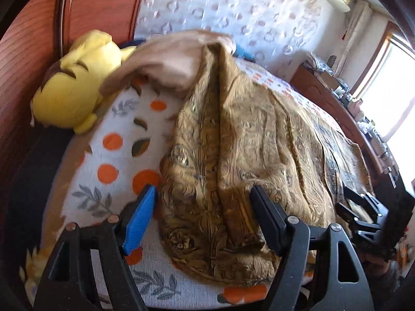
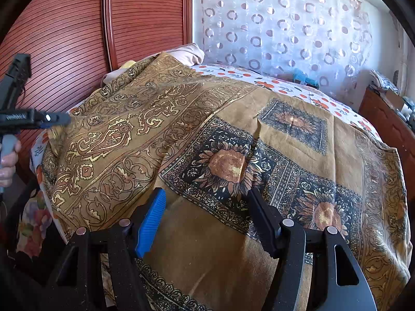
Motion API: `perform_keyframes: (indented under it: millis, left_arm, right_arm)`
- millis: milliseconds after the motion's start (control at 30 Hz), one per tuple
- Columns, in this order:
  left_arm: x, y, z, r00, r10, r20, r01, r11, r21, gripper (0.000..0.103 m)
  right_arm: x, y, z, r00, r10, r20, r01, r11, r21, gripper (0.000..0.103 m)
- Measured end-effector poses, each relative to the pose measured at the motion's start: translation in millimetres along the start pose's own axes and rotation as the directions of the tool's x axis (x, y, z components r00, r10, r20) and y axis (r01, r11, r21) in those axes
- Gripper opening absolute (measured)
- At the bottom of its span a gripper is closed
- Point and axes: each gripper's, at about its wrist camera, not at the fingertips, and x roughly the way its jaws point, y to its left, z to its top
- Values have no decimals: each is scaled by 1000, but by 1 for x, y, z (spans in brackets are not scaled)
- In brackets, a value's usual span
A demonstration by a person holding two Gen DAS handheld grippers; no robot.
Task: Fold small clothes
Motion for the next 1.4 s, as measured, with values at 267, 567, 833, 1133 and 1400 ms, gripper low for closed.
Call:
perform_keyframes:
  millis: [267, 567, 833, 1133, 1400]
  left_arm:
    - [1, -17, -11, 997, -72, -34, 73, 996, 50, 22]
    - [-30, -87, 14, 984, -174, 44, 159, 960, 231, 9]
    - [-17, -220, 45, 949, -315, -21, 292, 850, 439, 9]
    - [3, -380, 33, 881, -424, -209, 459, 659, 596, 9]
    - [10, -426, 14, 875, -395, -279, 477, 614, 629, 20]
  right_arm:
    - [-1, -1, 0, 1000, 2, 3, -2, 1000, -2, 67]
    - [-32, -34, 2, 999, 35, 32, -37, 996, 79, 67]
    - [-102, -125, -21, 988, -125, 86, 105, 972, 211, 67]
    - [-173, -208, -73, 958, -276, 80, 233, 909, 347, 67]
    - [-185, -215, -88, 948, -311, 63, 266, 889, 373, 67]
